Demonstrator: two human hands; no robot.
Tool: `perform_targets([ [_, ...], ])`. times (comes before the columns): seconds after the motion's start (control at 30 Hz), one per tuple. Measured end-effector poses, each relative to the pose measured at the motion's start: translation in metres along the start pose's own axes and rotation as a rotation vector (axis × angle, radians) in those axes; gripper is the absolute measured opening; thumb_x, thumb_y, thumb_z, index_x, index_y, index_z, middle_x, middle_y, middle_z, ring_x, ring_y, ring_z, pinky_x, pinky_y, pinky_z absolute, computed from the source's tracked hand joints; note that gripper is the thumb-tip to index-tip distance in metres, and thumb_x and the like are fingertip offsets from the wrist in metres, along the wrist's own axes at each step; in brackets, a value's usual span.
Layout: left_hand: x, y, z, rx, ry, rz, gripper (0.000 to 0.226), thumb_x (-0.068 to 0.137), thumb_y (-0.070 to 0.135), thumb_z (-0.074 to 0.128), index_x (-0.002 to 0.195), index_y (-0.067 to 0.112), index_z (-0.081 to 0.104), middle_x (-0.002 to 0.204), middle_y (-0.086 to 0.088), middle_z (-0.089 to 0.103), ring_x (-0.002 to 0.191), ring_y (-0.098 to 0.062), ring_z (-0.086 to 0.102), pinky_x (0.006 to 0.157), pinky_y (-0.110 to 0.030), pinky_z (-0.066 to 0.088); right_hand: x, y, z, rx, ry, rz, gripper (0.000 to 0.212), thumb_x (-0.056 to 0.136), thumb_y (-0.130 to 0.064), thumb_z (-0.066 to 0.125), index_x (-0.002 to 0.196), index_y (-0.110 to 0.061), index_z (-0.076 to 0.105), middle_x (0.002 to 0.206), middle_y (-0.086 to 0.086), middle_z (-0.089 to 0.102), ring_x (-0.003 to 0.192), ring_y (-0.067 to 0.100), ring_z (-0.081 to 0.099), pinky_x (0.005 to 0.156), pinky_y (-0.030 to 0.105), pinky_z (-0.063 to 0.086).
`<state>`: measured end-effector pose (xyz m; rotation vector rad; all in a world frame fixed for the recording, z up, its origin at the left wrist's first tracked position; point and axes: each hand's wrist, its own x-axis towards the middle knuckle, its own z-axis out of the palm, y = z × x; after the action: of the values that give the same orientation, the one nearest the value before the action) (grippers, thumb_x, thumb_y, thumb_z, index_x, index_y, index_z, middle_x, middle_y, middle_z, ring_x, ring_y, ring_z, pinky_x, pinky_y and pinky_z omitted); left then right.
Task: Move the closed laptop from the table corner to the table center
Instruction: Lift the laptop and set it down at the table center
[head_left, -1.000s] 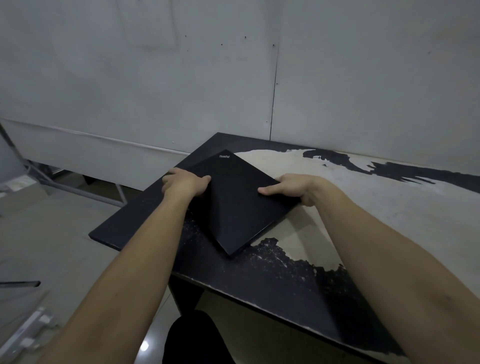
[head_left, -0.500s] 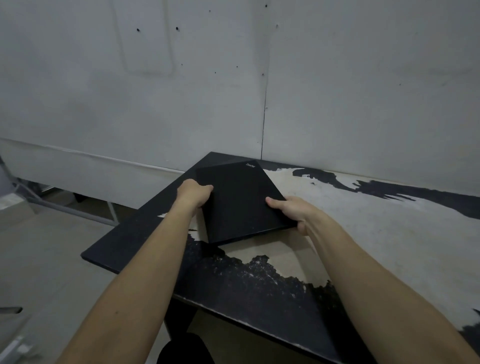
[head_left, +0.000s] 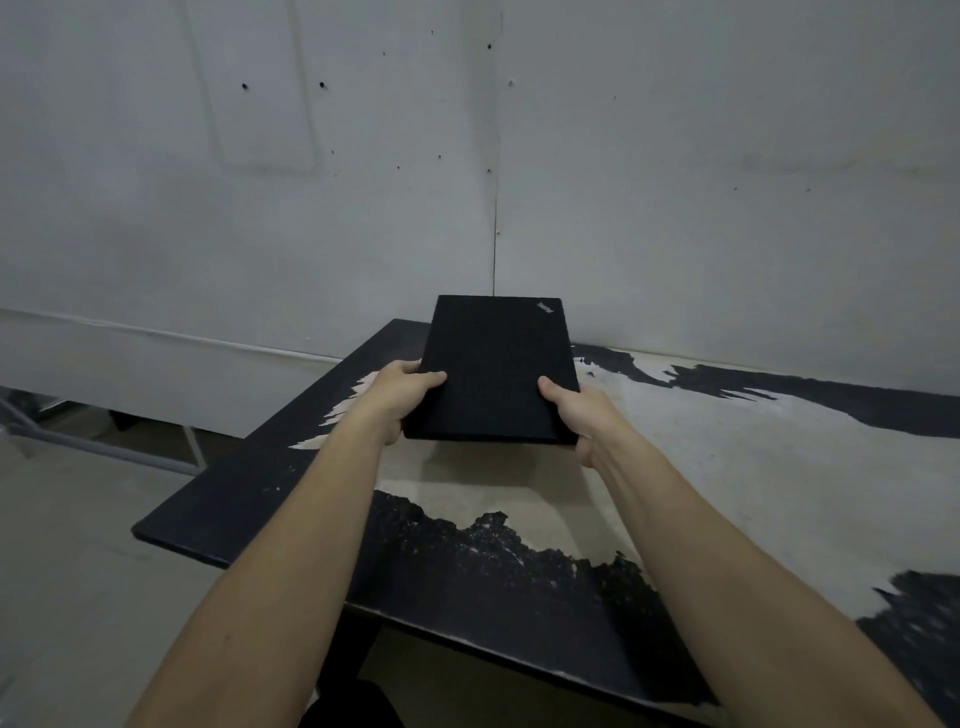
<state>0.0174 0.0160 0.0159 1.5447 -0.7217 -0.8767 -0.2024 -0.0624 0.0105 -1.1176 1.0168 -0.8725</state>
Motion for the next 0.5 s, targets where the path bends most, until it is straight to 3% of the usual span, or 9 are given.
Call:
perform_targets([
  [0.07, -0.003, 0.001, 0.005, -0.070, -0.047, -0.001, 0.014, 0.095, 0.013, 0.066, 0.088, 0.026, 0.064, 0.079, 0.007, 0.079, 0.068, -0.008, 0.074, 0.053, -0.023, 0.056, -0.002, 0.000, -0.002, 0.046, 0.042, -0.017, 0.026, 0.097, -0.023, 0.068, 0.120, -0.011, 0.066, 0.119, 0.007, 0.072, 0.099, 0.023, 0.069, 0.092, 0.040, 0.056],
  [0.27, -0.009, -0.004, 0.039, -0.464, -0.049, 0.002, 0.018, 0.097, 0.000, 0.057, 0.113, 0.004, 0.064, 0.112, -0.015, 0.072, 0.096, -0.024, 0.070, 0.070, -0.036, 0.060, -0.009, -0.002, -0.013, 0.175, 0.190, -0.034, 0.035, 0.097, -0.024, 0.069, 0.127, -0.008, 0.062, 0.121, 0.008, 0.070, 0.107, 0.027, 0.068, 0.096, 0.043, 0.056],
  [0.33, -0.012, -0.007, 0.057, -0.546, 0.015, 0.031, 0.014, 0.096, 0.001, 0.058, 0.109, 0.005, 0.061, 0.112, -0.016, 0.070, 0.096, -0.024, 0.070, 0.067, -0.035, 0.060, -0.009, -0.002, -0.018, 0.213, 0.225, -0.018, 0.035, 0.096, -0.024, 0.069, 0.127, -0.009, 0.062, 0.120, 0.007, 0.070, 0.105, 0.027, 0.068, 0.089, 0.040, 0.057],
  [0.43, -0.019, -0.012, 0.085, -0.678, 0.160, 0.046, 0.026, 0.093, 0.004, 0.065, 0.118, 0.005, 0.056, 0.114, -0.013, 0.068, 0.099, -0.025, 0.069, 0.069, -0.033, 0.061, -0.011, -0.001, -0.020, 0.256, 0.267, -0.032, 0.034, 0.097, -0.024, 0.068, 0.128, -0.011, 0.062, 0.120, 0.004, 0.070, 0.098, 0.022, 0.067, 0.068, 0.028, 0.054],
  [0.5, -0.025, -0.015, 0.105, -0.725, 0.195, 0.060, 0.030, 0.092, 0.006, 0.067, 0.119, 0.011, 0.057, 0.116, -0.008, 0.068, 0.099, -0.021, 0.069, 0.074, -0.033, 0.060, -0.012, 0.000, -0.019, 0.270, 0.301, -0.038, 0.033, 0.098, -0.025, 0.066, 0.129, -0.012, 0.061, 0.119, 0.003, 0.069, 0.097, 0.021, 0.066, 0.071, 0.030, 0.055],
])
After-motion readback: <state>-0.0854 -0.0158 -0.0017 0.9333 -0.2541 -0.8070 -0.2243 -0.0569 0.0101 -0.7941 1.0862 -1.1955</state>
